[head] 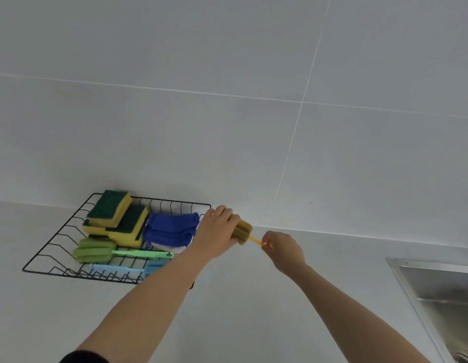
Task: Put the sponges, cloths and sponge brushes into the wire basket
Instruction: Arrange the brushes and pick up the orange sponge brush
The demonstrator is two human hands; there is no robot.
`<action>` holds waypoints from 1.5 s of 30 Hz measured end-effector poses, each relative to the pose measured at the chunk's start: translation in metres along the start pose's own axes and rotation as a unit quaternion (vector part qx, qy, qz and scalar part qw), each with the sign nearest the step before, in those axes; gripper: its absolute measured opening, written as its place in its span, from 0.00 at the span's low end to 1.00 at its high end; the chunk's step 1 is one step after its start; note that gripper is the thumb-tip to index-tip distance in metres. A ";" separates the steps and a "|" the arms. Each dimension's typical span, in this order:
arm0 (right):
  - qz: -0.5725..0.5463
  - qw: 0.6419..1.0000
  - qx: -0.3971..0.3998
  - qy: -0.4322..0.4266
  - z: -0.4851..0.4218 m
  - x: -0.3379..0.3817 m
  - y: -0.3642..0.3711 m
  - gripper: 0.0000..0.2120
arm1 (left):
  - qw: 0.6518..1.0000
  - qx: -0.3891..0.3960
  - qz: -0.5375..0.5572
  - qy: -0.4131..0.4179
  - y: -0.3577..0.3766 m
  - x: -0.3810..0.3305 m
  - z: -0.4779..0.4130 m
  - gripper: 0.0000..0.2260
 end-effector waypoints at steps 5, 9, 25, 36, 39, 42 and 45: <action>0.045 0.994 -0.035 -0.093 -0.007 0.074 -0.018 0.11 | 0.997 0.016 0.029 -0.065 -0.038 0.053 0.036 0.22; 0.073 0.987 -0.034 -0.139 -0.013 0.135 -0.011 0.13 | 0.992 0.027 0.014 -0.121 -0.056 0.103 0.070 0.23; 0.160 0.959 0.068 -0.225 -0.037 0.299 0.089 0.13 | 0.944 0.124 0.090 -0.291 -0.024 0.268 0.193 0.20; 0.108 0.973 0.124 -0.160 -0.056 0.298 0.143 0.11 | 0.900 0.244 0.159 -0.323 0.023 0.297 0.200 0.21; 0.096 0.975 0.130 -0.152 -0.058 0.297 0.146 0.11 | 0.900 0.245 0.168 -0.319 0.028 0.300 0.198 0.21; 0.087 0.976 0.130 -0.148 -0.060 0.296 0.149 0.11 | 0.906 0.242 0.159 -0.310 0.028 0.299 0.195 0.22; 0.085 0.976 0.144 -0.137 -0.058 0.295 0.149 0.11 | 0.915 0.234 0.137 -0.299 0.028 0.298 0.194 0.27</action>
Point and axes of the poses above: each hand's wrist, its own z-axis away from the middle knuckle, its own y-axis out of the palm, x = y × z, the point moved 9 cm from there along -z, towards the middle knuckle, and after that the axes turned 14 degrees about z, right-handed, at the moved point
